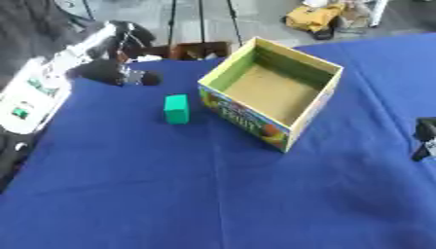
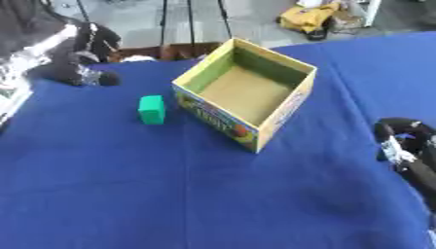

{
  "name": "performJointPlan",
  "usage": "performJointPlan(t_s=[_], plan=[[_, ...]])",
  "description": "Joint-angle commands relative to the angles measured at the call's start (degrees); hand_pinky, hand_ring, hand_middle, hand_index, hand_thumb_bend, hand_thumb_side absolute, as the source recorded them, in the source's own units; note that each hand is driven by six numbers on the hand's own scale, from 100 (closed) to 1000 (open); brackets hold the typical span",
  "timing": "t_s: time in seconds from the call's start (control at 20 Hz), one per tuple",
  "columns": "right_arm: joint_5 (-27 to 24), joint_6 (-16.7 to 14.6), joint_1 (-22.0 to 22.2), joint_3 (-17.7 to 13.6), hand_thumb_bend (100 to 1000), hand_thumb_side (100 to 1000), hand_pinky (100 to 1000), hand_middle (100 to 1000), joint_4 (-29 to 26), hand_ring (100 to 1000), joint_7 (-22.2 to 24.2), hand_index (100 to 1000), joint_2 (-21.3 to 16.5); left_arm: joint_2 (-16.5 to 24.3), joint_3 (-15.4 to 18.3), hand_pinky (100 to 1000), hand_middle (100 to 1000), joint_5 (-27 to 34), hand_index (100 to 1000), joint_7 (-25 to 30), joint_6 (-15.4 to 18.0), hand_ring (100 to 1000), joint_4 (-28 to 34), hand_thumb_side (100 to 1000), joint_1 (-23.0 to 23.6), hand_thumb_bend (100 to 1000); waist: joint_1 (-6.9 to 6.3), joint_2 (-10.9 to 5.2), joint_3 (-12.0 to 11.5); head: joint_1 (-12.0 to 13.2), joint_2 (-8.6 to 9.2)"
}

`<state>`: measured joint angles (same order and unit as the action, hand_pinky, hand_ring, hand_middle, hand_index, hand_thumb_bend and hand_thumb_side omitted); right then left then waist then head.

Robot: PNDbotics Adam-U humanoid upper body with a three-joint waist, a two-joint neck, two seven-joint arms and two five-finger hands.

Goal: Pick up objects on the table and place them in the box.

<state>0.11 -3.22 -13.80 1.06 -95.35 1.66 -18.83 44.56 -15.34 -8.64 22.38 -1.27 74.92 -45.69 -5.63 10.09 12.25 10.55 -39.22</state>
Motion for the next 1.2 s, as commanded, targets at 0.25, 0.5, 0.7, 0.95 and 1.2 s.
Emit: performJointPlan(t_s=[0.25, 0.5, 0.7, 0.95, 1.2], plan=[[-0.2, -0.2, -1.3, 0.1, 350, 558, 427, 523, -0.6, 400, 0.5, 714, -1.2, -1.5, -1.5, 685, 616, -6.8, 725, 6.6, 2.5, 652, -10.4, 457, -6.2, 954, 0.01, -0.27, 1.3, 0.8, 0.58], [-0.2, -0.2, -1.5, 0.3, 350, 558, 426, 523, -0.7, 400, 0.7, 714, -1.0, -3.9, -1.8, 688, 634, -11.1, 739, 5.4, 6.1, 666, -17.4, 439, -7.7, 935, 0.11, 0.03, 1.6, 1.1, 0.70], [-0.2, -0.2, -1.6, 0.4, 350, 558, 426, 522, -0.7, 401, 0.8, 714, -0.9, -5.5, -2.9, 690, 636, -14.7, 741, 2.6, 8.0, 668, -21.9, 416, -8.4, 913, 0.18, 0.17, 1.7, 1.2, 0.74], [-0.2, -0.2, -1.7, 0.4, 349, 558, 426, 522, -0.7, 401, 0.8, 714, -0.8, -7.3, -1.8, 690, 632, -19.7, 740, 0.8, 10.4, 667, -22.9, 393, -8.0, 880, 0.27, 0.43, 1.8, 1.1, 0.86], [-0.2, -0.2, -1.8, 0.3, 349, 557, 425, 521, -0.7, 402, 0.8, 715, -0.7, -8.8, -0.6, 692, 632, -24.8, 740, -0.9, 11.9, 667, -23.0, 372, -7.6, 846, 0.38, 0.71, 2.0, 1.1, 0.98]])
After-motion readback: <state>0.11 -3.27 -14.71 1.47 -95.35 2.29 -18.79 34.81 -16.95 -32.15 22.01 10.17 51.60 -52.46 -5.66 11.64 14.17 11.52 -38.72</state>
